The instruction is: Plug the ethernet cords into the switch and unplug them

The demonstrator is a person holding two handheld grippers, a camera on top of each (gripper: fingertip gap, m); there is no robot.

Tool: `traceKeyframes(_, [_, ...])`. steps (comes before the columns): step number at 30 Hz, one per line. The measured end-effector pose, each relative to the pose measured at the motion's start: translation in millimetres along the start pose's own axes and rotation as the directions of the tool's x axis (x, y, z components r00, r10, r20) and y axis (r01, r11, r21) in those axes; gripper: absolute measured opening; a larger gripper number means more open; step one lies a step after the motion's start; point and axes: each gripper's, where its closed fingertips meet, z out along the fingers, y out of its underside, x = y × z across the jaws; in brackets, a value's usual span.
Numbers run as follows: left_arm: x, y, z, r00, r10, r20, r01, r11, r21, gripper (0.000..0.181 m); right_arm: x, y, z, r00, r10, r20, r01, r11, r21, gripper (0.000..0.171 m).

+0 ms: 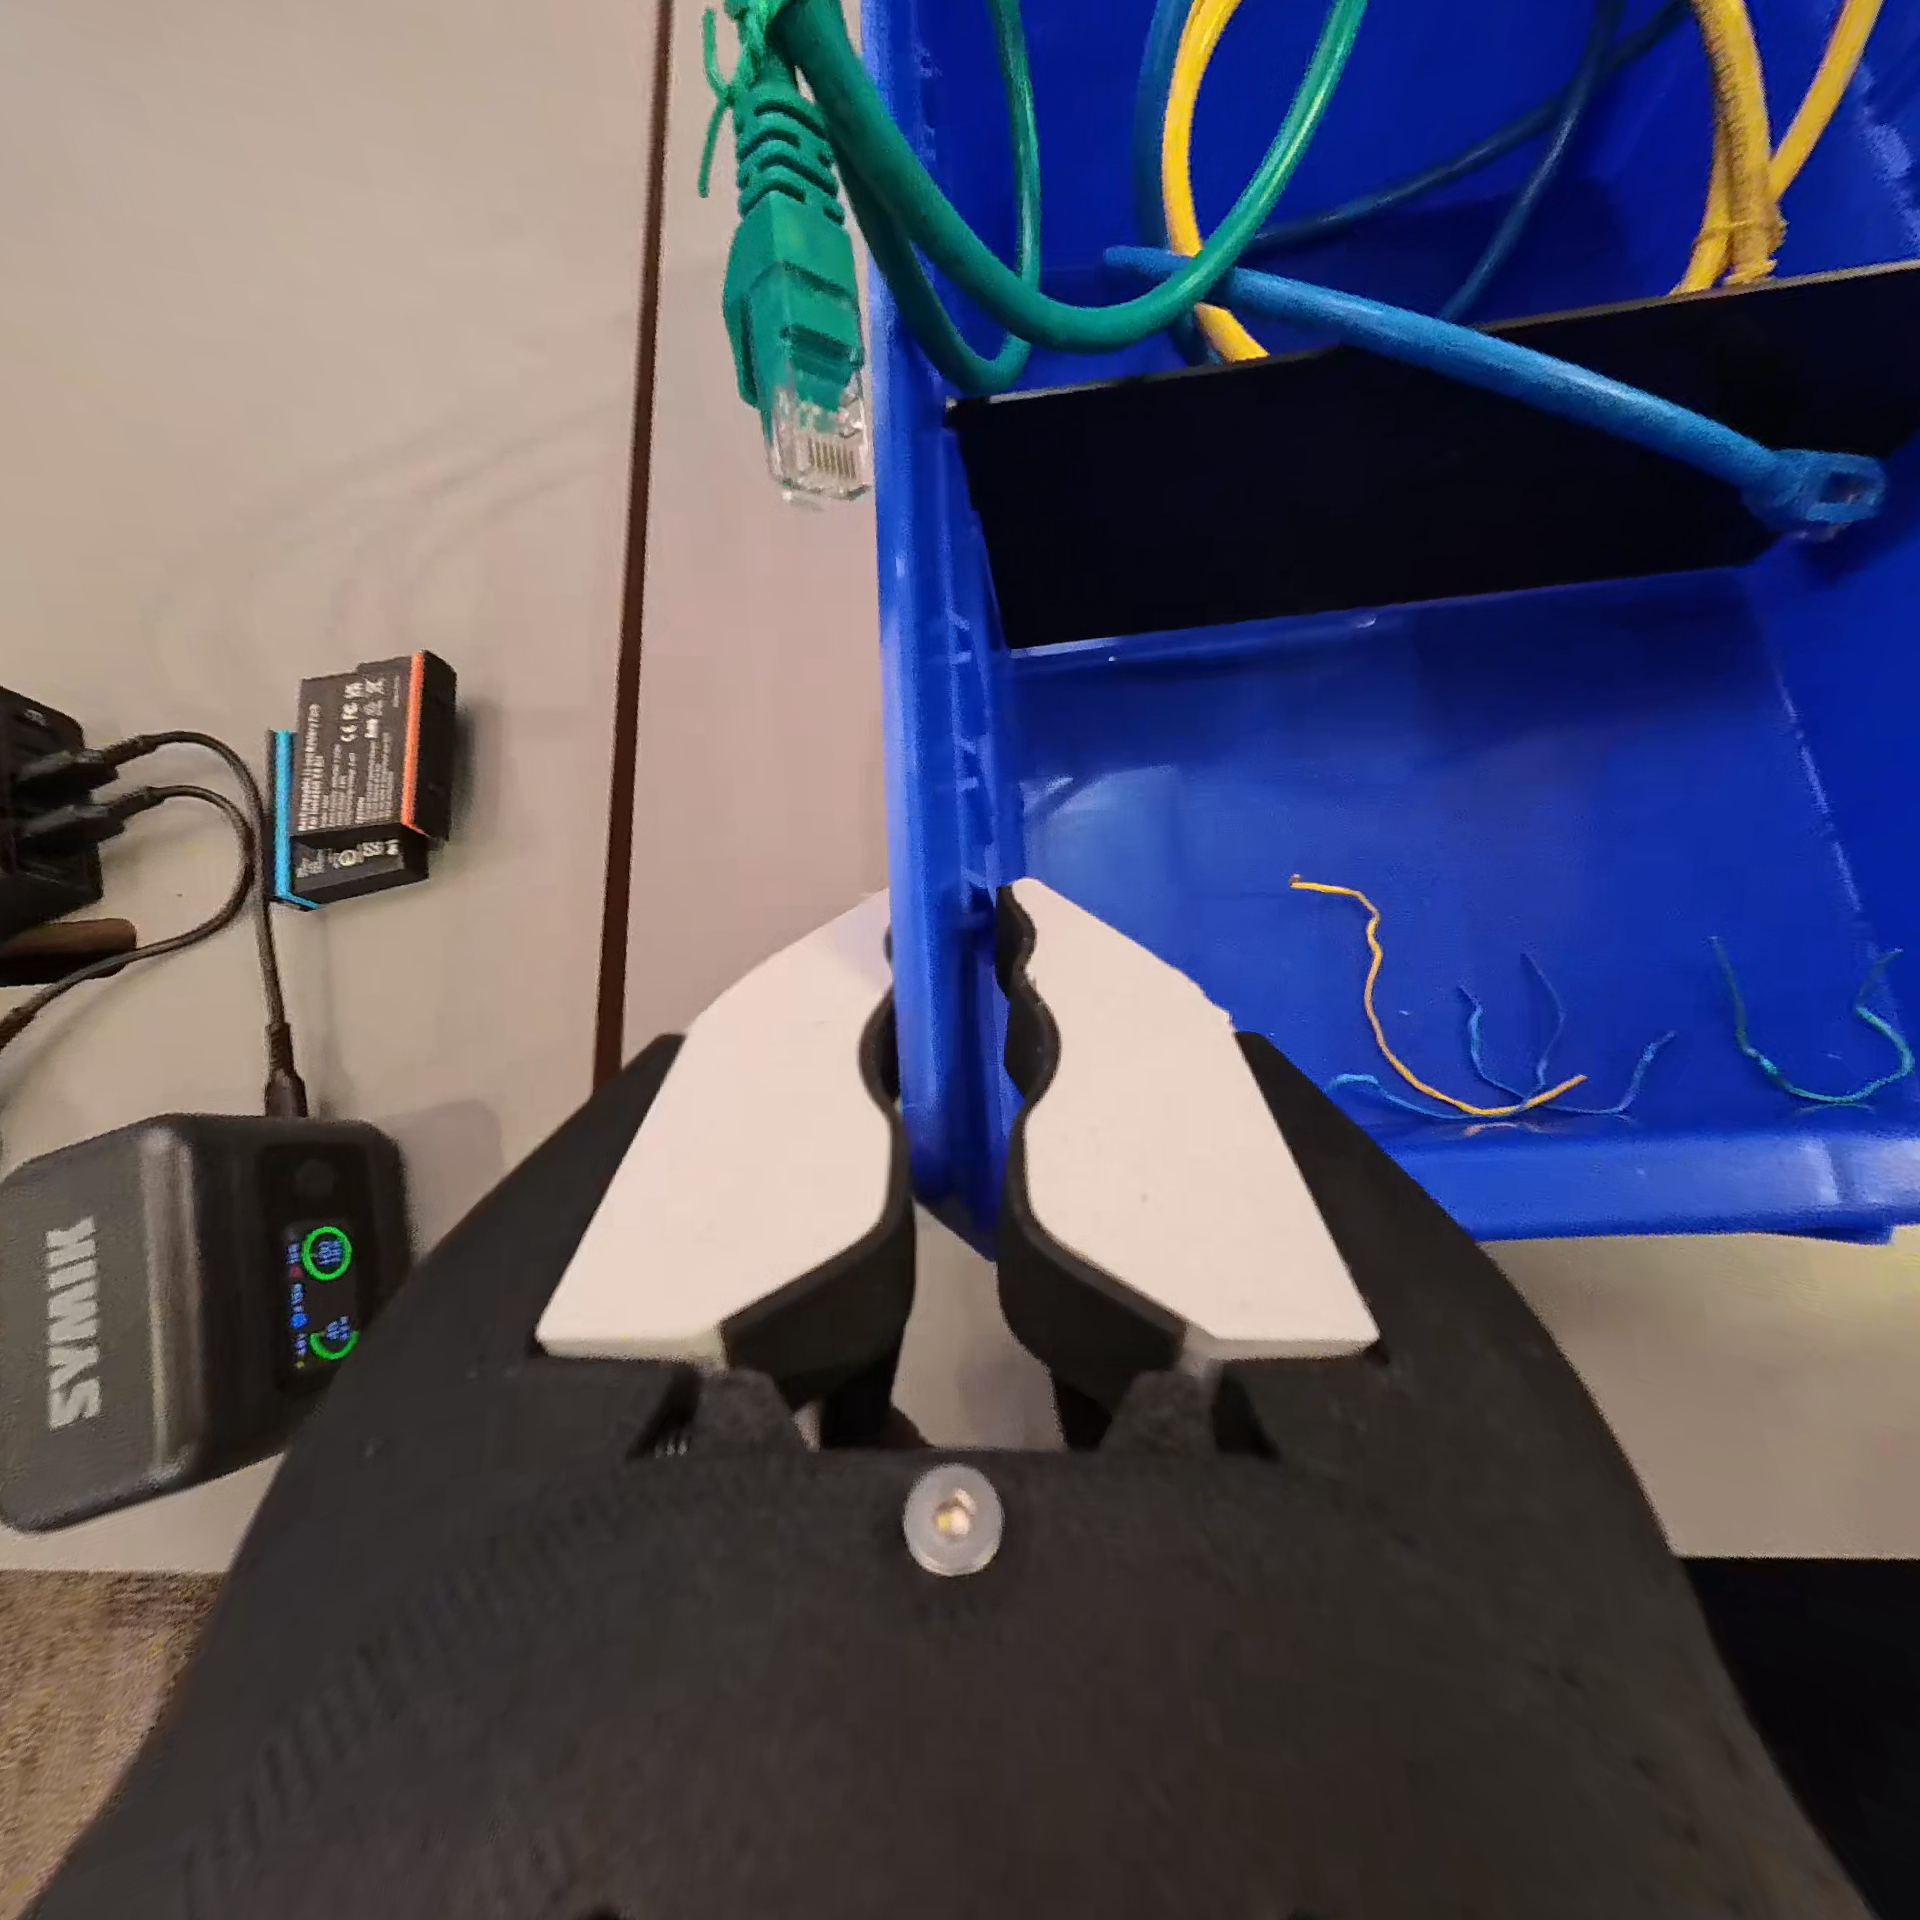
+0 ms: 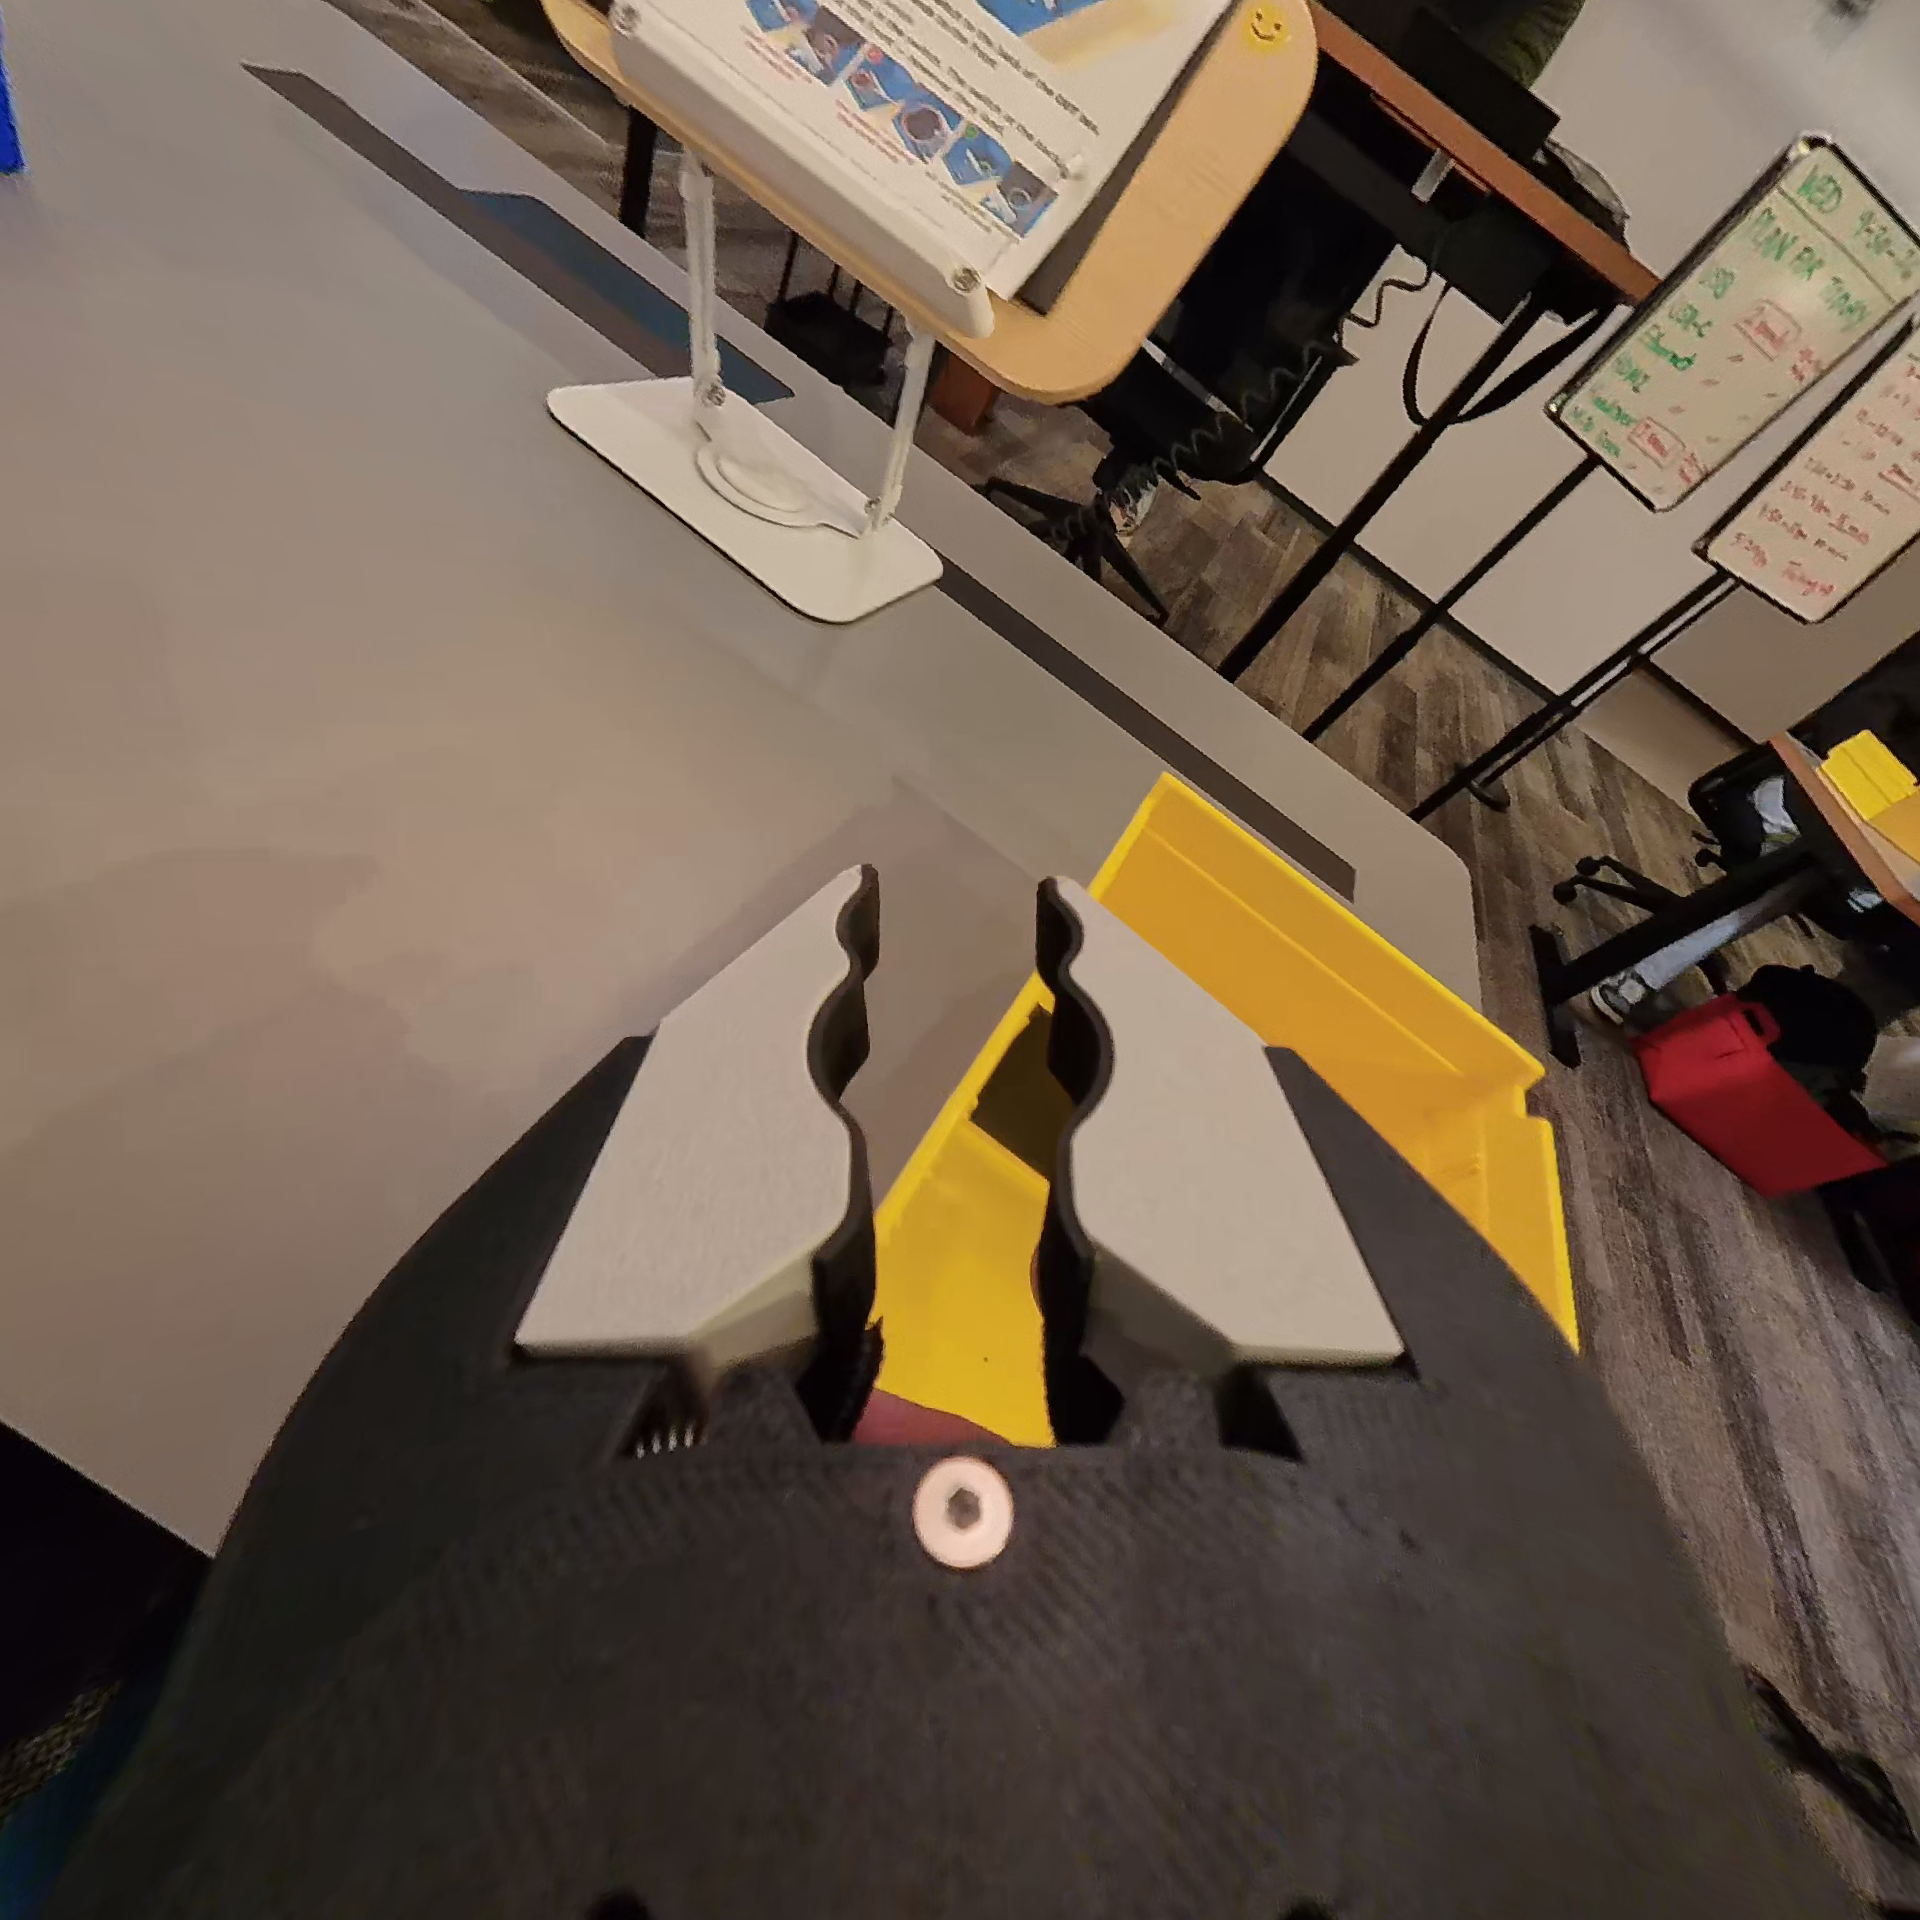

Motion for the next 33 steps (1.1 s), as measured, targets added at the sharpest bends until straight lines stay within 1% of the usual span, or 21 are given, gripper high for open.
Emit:
traceKeyframes(3, [-7,2,-5,0.996,0.055,0.064,-0.054,0.998,-0.020,0.034,-14,-12,4,0.999,-0.016,0.040,0.015,0.999,0.029,0.028])
traceKeyframes(4, [-9,1,-8,0.994,0.067,0.082,-0.066,0.998,-0.015,0.038,-21,-15,7,0.998,-0.020,0.057,0.018,0.999,0.035,0.027])
traceKeyframes(7, [-13,-12,-24,0.990,0.067,0.127,-0.072,0.997,0.037,0.045,-41,-23,15,0.993,-0.037,0.109,0.031,0.998,0.055,0.027])
traceKeyframes(9, [-13,-26,-39,0.981,0.085,0.173,-0.101,0.991,0.083,0.045,-56,-26,20,0.987,-0.046,0.151,0.037,0.998,0.058,0.027])
traceKeyframes(11, [4,-46,-53,0.974,0.135,0.183,-0.160,0.978,0.132,0.047,-71,-27,26,0.980,-0.058,0.188,0.048,0.997,0.058,0.026])
traceKeyframes(13, [37,-69,-65,0.962,0.215,0.171,-0.246,0.951,0.190,0.047,-85,-28,32,0.973,-0.066,0.222,0.053,0.997,0.061,0.028])
traceKeyframes(15, [86,-97,-75,0.955,0.275,0.116,-0.297,0.909,0.291,0.051,-98,-29,37,0.964,-0.064,0.258,0.050,0.997,0.063,0.030])
traceKeyframes(17, [139,-114,-76,0.931,0.362,0.047,-0.357,0.873,0.333,0.056,-111,-29,44,0.954,-0.059,0.294,0.043,0.997,0.061,0.035])
traceKeyframes(19, [192,-123,-74,0.890,0.455,-0.035,-0.413,0.836,0.362,0.060,-123,-26,52,0.945,-0.053,0.324,0.042,0.998,0.041,0.042])
traceKeyframes(21, [244,-126,-72,0.845,0.508,-0.166,-0.419,0.823,0.384,0.063,-135,-23,60,0.933,-0.045,0.357,0.041,0.999,0.017,0.054])
traceKeyframes(23, [288,-130,-70,0.806,0.532,-0.260,-0.401,0.814,0.420,0.063,-147,-17,69,0.920,0.001,0.392,0.010,1.000,-0.025,0.065])
traceKeyframes(26, [346,-128,-65,0.725,0.566,-0.392,-0.378,0.803,0.462,0.066,-162,-14,83,0.885,0.128,0.448,-0.096,0.991,-0.093,0.072])
traceKeyframes(28, [376,-117,-53,0.664,0.603,-0.442,-0.419,0.790,0.449,0.071,-168,-13,94,0.880,0.158,0.448,-0.111,0.985,-0.128,0.075])
traceKeyframes(30, [396,-105,-39,0.622,0.633,-0.461,-0.464,0.772,0.435,0.077,-172,-12,106,0.895,0.127,0.428,-0.074,0.987,-0.140,0.075])
traceKeyframes(31, [404,-100,-33,0.612,0.626,-0.484,-0.463,0.779,0.423,0.079,-175,-11,113,0.900,0.115,0.420,-0.054,0.987,-0.154,0.076])
traceKeyframes(33, [414,-93,-23,0.622,0.569,-0.537,-0.412,0.822,0.394,0.080,-181,-14,122,0.904,0.099,0.415,-0.030,0.985,-0.170,0.078])
